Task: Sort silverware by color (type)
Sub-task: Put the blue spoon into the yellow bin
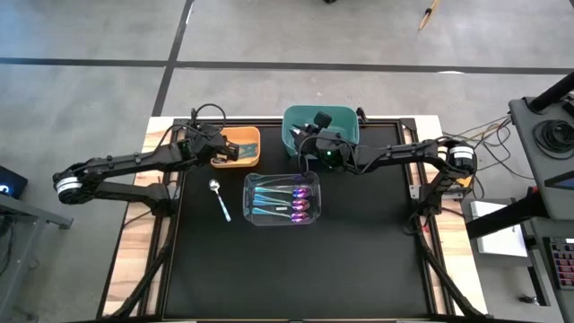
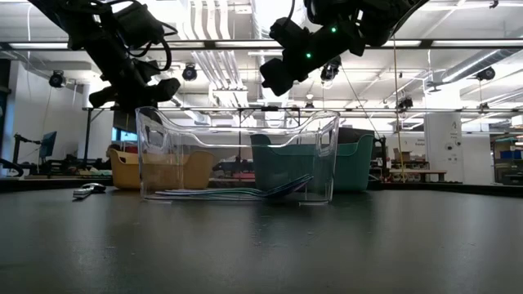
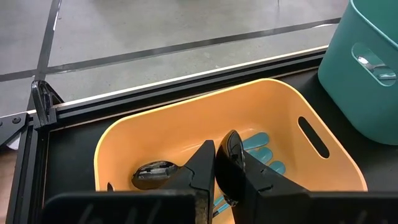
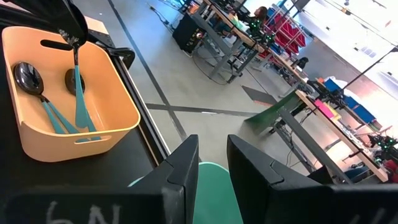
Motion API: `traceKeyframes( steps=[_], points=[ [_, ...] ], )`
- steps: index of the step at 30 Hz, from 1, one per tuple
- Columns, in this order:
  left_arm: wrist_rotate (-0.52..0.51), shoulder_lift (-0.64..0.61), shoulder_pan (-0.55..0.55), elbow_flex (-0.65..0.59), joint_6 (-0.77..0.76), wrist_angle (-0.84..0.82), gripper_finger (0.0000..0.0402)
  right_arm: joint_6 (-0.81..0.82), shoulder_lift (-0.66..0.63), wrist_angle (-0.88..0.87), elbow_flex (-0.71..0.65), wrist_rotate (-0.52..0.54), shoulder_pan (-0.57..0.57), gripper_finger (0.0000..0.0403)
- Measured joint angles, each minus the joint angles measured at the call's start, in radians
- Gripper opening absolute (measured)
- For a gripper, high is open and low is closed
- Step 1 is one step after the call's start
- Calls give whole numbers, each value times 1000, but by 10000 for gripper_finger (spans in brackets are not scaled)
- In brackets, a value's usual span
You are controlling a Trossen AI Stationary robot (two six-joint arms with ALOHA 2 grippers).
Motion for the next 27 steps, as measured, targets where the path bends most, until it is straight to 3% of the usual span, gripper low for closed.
traceKeyframes(
  steps=[12,27],
  points=[
    [-1,0,0,0,-8,1,15,0,0,-18,0,0,0,77],
    [-3,0,0,0,-8,1,54,0,0,-18,0,0,0,77]
  ],
)
